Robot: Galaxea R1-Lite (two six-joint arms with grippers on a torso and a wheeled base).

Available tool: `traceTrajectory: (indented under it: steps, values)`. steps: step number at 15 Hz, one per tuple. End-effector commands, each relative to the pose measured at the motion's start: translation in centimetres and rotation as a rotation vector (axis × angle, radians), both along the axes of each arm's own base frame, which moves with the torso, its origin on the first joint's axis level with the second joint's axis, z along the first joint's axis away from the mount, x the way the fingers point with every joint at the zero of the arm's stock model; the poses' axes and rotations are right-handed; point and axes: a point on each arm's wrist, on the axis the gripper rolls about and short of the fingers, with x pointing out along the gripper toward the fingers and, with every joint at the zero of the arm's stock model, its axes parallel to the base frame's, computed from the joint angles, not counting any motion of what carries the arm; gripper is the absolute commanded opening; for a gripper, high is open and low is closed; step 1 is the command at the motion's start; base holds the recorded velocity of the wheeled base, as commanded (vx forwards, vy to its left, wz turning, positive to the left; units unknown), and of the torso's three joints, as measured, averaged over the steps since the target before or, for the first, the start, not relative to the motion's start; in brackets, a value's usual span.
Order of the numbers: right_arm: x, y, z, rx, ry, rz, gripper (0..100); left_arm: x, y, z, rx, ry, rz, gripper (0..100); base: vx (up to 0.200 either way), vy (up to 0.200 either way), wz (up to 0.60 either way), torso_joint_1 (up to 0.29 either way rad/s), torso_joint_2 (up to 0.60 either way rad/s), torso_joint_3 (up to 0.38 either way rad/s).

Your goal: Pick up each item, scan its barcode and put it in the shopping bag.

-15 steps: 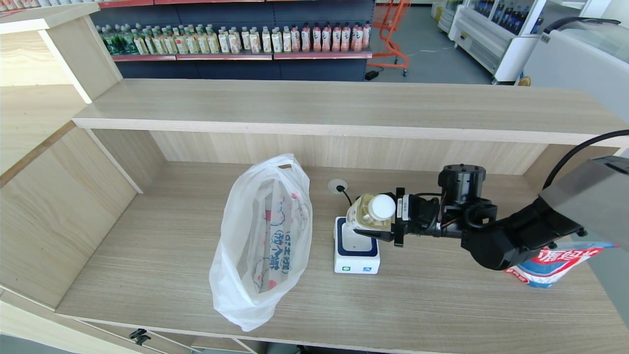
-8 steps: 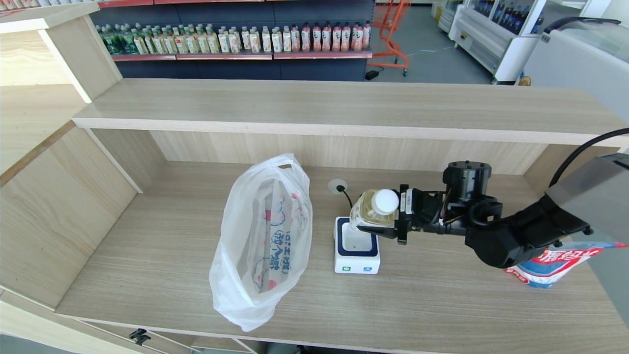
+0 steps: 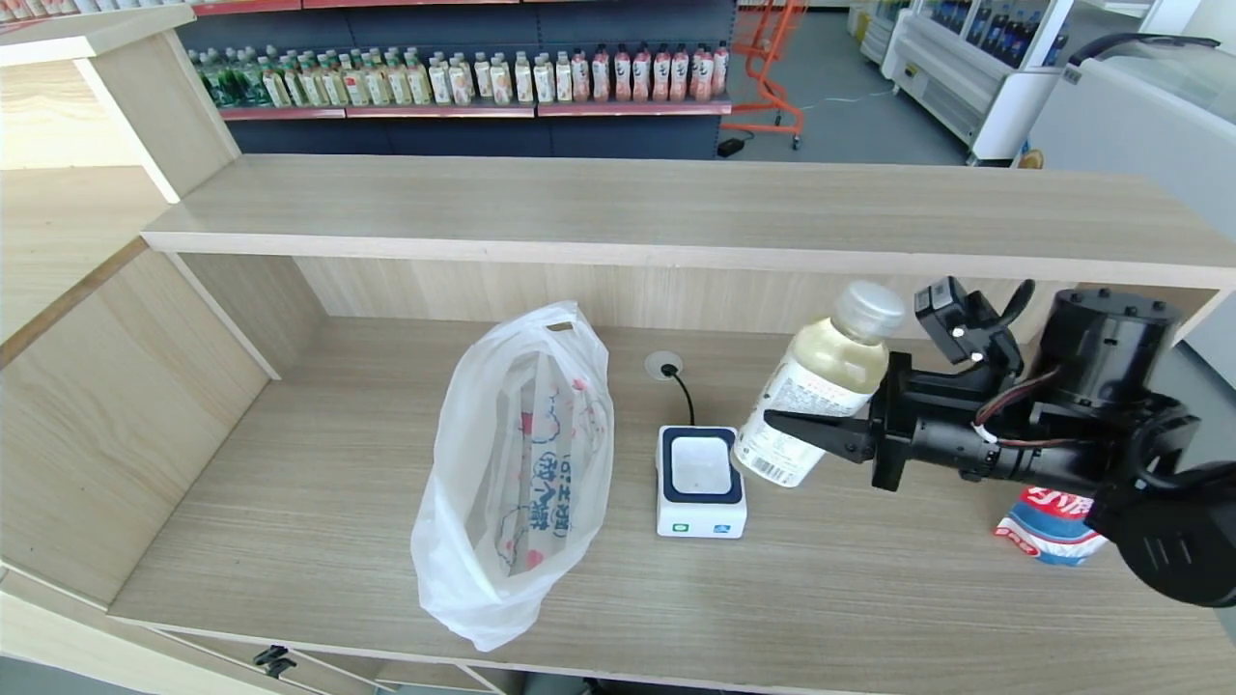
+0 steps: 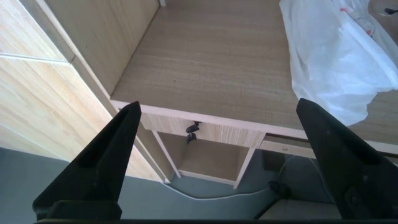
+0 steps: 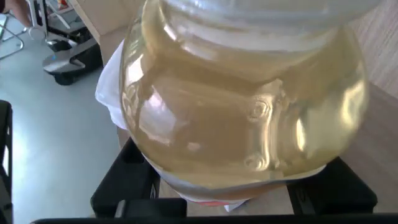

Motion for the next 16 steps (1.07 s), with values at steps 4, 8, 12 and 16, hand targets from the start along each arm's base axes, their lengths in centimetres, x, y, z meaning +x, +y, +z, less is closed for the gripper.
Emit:
traceTrajectory:
  steps: [4, 8, 12, 16]
  values:
    - [-4.9, -3.0, 2.5, 0.119, 0.061, -0.165, 0, 0.0, 0.0, 0.0, 0.000, 0.001, 0.000, 100, 0.000, 0.000, 0.00, 0.000, 0.00, 0.000]
    - [-7.0, -3.9, 3.0, 0.148, 0.137, -0.184, 0, 0.0, 0.0, 0.0, 0.001, 0.000, 0.000, 100, 0.000, 0.000, 0.00, 0.000, 0.00, 0.000]
    - [-7.9, -4.1, 3.5, 0.175, 0.200, -0.184, 0, 0.0, 0.0, 0.0, -0.002, 0.000, 0.000, 100, 0.000, 0.200, 0.00, -0.004, 0.00, 0.004]
    - [-8.3, -3.8, 3.4, 0.170, 0.244, -0.179, 0, 0.0, 0.0, 0.0, -0.003, -0.001, 0.000, 100, 0.000, 0.200, 0.00, 0.005, 0.00, 0.001]
